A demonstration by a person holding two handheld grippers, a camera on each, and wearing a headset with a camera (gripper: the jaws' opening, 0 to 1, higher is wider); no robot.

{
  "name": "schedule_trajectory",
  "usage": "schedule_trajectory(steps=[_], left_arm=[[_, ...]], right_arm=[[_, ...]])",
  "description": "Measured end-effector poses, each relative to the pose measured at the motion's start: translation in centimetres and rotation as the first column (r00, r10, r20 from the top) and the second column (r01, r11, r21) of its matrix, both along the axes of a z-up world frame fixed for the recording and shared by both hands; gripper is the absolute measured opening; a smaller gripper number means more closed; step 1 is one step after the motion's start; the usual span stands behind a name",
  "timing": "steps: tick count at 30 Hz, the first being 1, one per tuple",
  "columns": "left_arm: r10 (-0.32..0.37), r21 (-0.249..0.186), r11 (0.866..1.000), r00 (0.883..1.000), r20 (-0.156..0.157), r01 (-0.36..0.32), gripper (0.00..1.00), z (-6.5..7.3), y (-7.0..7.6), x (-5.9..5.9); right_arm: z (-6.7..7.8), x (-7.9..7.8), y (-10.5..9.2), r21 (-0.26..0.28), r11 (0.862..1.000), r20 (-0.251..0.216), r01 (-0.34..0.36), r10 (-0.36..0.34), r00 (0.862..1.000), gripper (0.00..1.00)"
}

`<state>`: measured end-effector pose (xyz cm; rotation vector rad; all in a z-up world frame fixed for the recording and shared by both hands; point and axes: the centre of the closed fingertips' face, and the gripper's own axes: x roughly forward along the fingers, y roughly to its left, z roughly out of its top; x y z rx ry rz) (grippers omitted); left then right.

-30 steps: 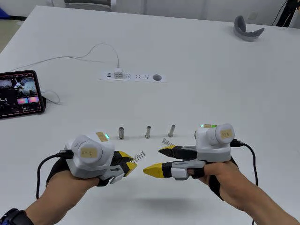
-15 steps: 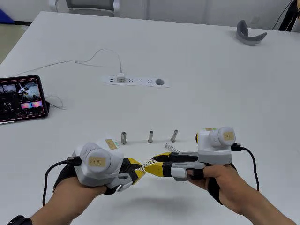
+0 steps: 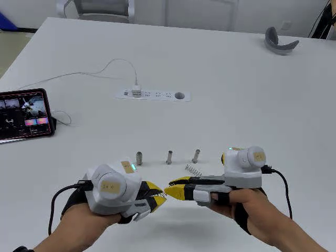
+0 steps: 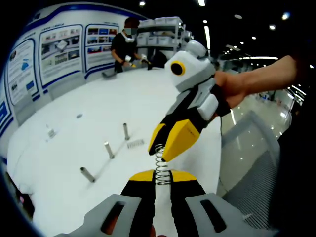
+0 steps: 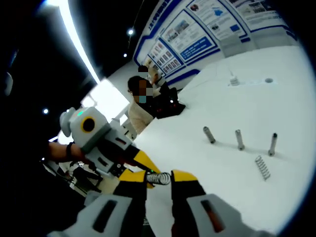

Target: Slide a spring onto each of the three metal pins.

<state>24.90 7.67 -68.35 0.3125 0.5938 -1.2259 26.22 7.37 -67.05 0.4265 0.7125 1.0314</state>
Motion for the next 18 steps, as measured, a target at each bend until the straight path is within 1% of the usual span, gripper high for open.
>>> schedule_trajectory(steps=[11,14,18], left_arm=[[-0.024,-0.002,1.000,1.000,0.001,0.024,0.10,0.0,-0.1,-0.4],[-0.029,-0.003,1.000,1.000,0.000,0.029,0.10,0.0,-0.2,-0.4],[-0.034,-0.007,0.999,0.999,-0.003,0.034,0.10,0.1,-0.3,-0.5]], right_arm=[[0.4,-0.5,-0.1,0.014,1.000,0.001,-0.025,0.025,1.000,0.13],[0.6,-0.6,-0.1,0.015,0.999,0.003,-0.033,0.032,0.999,0.13],[1.1,-0.6,0.1,-0.004,0.998,0.019,-0.061,0.061,0.998,0.12]])
